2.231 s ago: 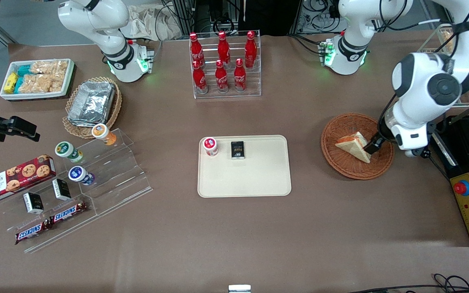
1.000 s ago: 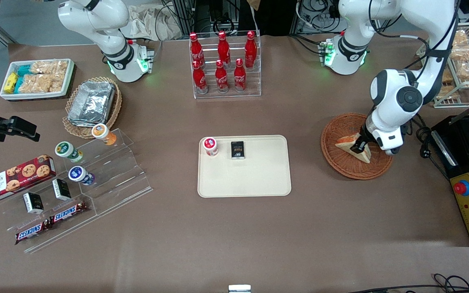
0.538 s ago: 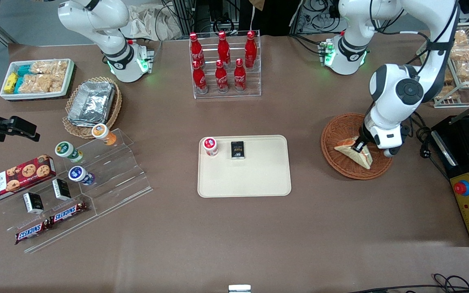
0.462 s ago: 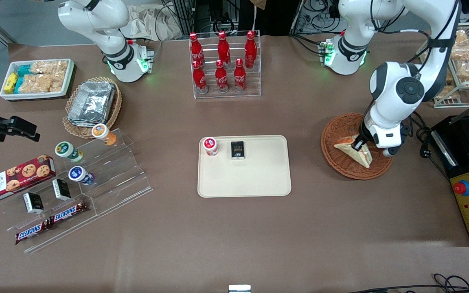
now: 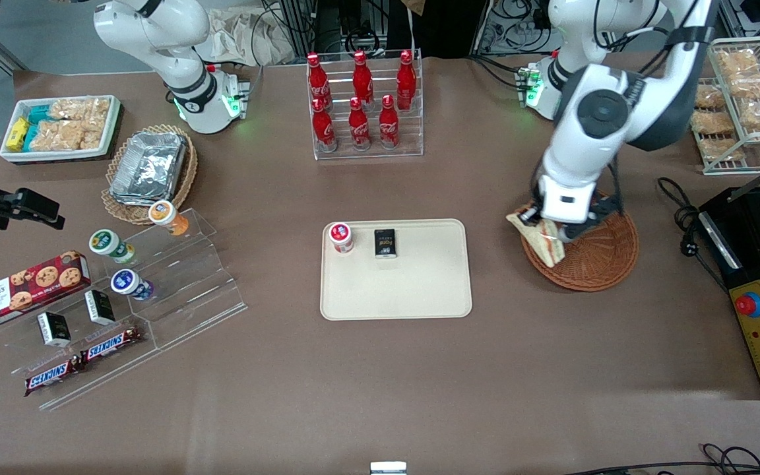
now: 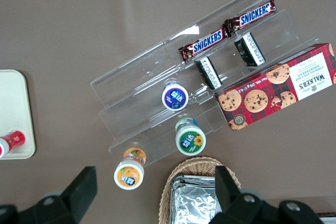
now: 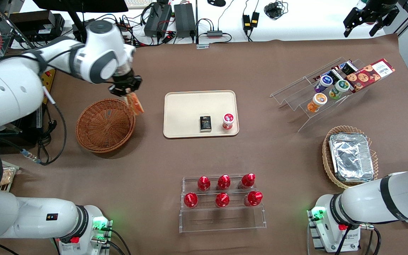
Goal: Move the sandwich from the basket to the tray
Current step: 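Lift the sandwich and carry it over the cream tray, then lower the sandwich onto the tray and open the left gripper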
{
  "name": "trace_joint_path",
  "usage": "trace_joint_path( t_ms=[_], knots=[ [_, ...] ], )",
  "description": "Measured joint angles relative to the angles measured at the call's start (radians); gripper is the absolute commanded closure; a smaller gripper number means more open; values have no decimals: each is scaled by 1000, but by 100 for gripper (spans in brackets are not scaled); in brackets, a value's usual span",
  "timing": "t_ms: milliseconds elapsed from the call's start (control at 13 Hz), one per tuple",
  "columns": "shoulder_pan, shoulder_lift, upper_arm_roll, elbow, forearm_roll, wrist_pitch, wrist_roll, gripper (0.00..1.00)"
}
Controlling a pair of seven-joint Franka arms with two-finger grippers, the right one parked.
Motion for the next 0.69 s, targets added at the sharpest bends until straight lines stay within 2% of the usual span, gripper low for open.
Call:
trace_joint_path(
  t_ms=[231,538,692],
  knots=[
    [-10,124,-127,87,99,2,64,100],
    [-88,402,-146,254,303,54,112,100],
    [-119,522,-146,329,382,64,115,100]
  ],
)
